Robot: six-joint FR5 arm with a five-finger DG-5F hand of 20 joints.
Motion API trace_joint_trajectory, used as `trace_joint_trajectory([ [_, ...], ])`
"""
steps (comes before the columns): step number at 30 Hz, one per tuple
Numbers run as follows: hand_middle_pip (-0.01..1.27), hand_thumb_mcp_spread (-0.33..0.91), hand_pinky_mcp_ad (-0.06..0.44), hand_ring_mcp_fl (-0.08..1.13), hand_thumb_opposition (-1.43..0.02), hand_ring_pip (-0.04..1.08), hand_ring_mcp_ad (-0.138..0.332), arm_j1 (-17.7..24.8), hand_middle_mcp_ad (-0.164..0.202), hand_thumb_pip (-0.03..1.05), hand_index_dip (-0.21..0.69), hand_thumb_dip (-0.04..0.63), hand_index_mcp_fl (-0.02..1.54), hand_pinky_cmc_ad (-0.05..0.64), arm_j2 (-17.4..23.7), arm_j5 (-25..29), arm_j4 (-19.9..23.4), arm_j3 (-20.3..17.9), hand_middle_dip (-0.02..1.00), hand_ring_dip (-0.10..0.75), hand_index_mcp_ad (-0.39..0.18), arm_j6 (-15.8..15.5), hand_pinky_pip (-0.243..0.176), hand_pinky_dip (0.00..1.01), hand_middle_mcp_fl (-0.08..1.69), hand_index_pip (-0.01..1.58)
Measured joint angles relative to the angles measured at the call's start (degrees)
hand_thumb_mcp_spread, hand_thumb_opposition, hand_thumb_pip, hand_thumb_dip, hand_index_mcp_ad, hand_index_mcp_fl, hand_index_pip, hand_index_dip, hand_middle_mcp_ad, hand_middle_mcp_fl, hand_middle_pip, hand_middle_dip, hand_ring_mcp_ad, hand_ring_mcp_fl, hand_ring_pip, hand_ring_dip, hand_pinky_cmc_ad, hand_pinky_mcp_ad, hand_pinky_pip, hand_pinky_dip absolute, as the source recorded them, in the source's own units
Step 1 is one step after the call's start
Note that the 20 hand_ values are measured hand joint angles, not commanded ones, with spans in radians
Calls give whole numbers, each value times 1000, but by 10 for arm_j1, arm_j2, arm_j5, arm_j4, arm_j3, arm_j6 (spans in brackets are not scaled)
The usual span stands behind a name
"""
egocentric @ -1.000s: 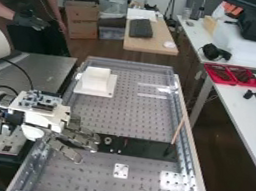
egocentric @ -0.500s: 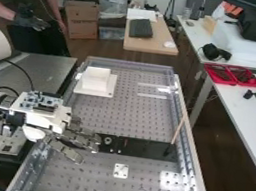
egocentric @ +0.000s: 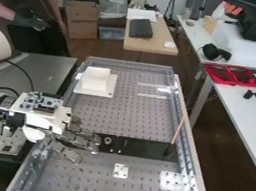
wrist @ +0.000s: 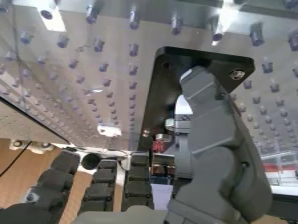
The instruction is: Grab the smaller nut and place it in the white container
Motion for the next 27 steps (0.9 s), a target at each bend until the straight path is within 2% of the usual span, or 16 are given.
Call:
trace_joint_trajectory([
  [12, 154, 581, 278, 0, -888, 103, 124, 4, 58, 562, 106, 215, 325, 335, -1, 5, -1, 1, 286, 110, -276, 1, -75, 187, 23, 1487],
  [18, 154, 581, 278, 0, -892, 103, 124, 6, 58, 557, 106, 262, 325, 335, -1, 6, -2, 0, 286, 110, -274, 1, -75, 187, 23, 1487],
  [27, 154, 585, 278, 0, -894, 103, 124, 6, 58, 552, 103, 260, 325, 335, 0, 6, -3, -1, 286, 110, -274, 2, -75, 187, 23, 1487],
])
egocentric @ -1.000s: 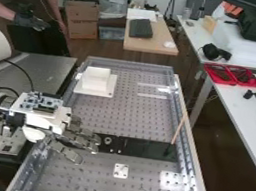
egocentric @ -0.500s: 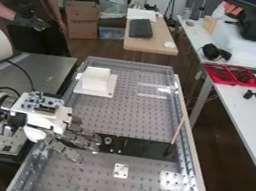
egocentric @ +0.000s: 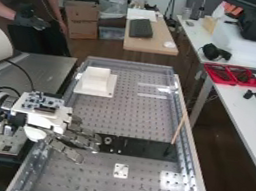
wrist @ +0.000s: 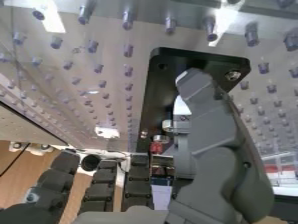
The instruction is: Grab the smaller nut and place it in the white container
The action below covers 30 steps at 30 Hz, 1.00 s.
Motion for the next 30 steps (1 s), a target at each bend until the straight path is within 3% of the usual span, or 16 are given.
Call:
trace_joint_trajectory([
  [20, 154, 630, 278, 0, -911, 101, 124, 8, 58, 506, 101, 234, 360, 333, 13, 3, -13, 8, 286, 112, -276, 14, -75, 187, 38, 1489],
  [30, 154, 628, 278, 0, -911, 101, 124, 31, 63, 506, 105, 234, 360, 333, 70, -14, -64, 14, 286, 113, -276, 6, -75, 187, 37, 1482],
])
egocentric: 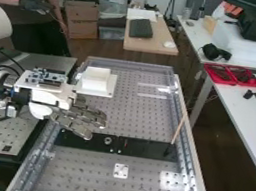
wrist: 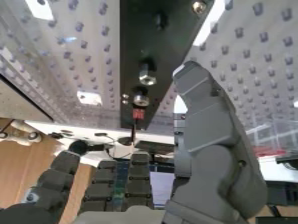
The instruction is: Grab the smaller nut and place it in the white container
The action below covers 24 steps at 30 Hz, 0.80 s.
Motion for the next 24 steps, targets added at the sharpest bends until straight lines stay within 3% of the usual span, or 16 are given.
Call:
trace_joint_trajectory([
  [12, 154, 627, 278, 0, -911, 96, 124, 81, 59, 506, 106, 234, 363, 333, 43, -50, -51, 19, 283, 115, -288, 4, -75, 187, 40, 1478],
  [24, 154, 630, 278, 0, -911, 99, 122, 182, 63, 506, 108, 234, 380, 333, 6, -93, -97, 65, 286, 113, -293, 10, -75, 187, 51, 1461],
])
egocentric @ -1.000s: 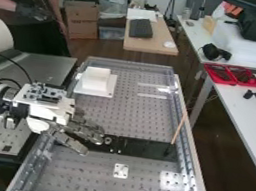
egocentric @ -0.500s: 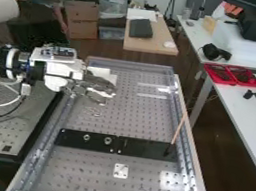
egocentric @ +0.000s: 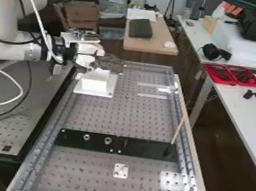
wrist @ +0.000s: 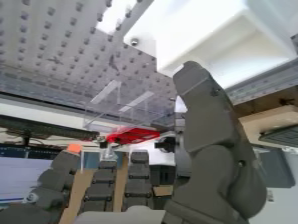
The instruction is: Grab the smaller nut and place it in the white container
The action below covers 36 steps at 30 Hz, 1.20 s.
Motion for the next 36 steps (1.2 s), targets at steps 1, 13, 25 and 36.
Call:
trace_joint_trajectory([
  [1, 154, 630, 278, 0, -911, 99, 122, 4, 63, 506, 108, 234, 380, 333, -3, -1, -1, 2, 286, 115, -293, 1, -75, 187, 51, 1461],
  [13, 154, 649, 278, 0, -920, 99, 122, 62, 61, 506, 110, 234, 398, 333, -48, 9, -3, 18, 283, 115, -291, 21, -75, 187, 51, 1438],
  [25, 154, 576, 278, 0, -915, 96, 122, 70, 65, 492, 110, 237, 223, 333, -54, 47, -11, 24, 286, 113, -295, 31, -73, 187, 51, 1229],
  [36, 152, 442, 278, 0, -871, 99, 126, 54, 66, 545, 75, 220, 35, 337, -28, 101, -11, 25, 286, 122, -253, 62, -75, 187, 2, 967],
])
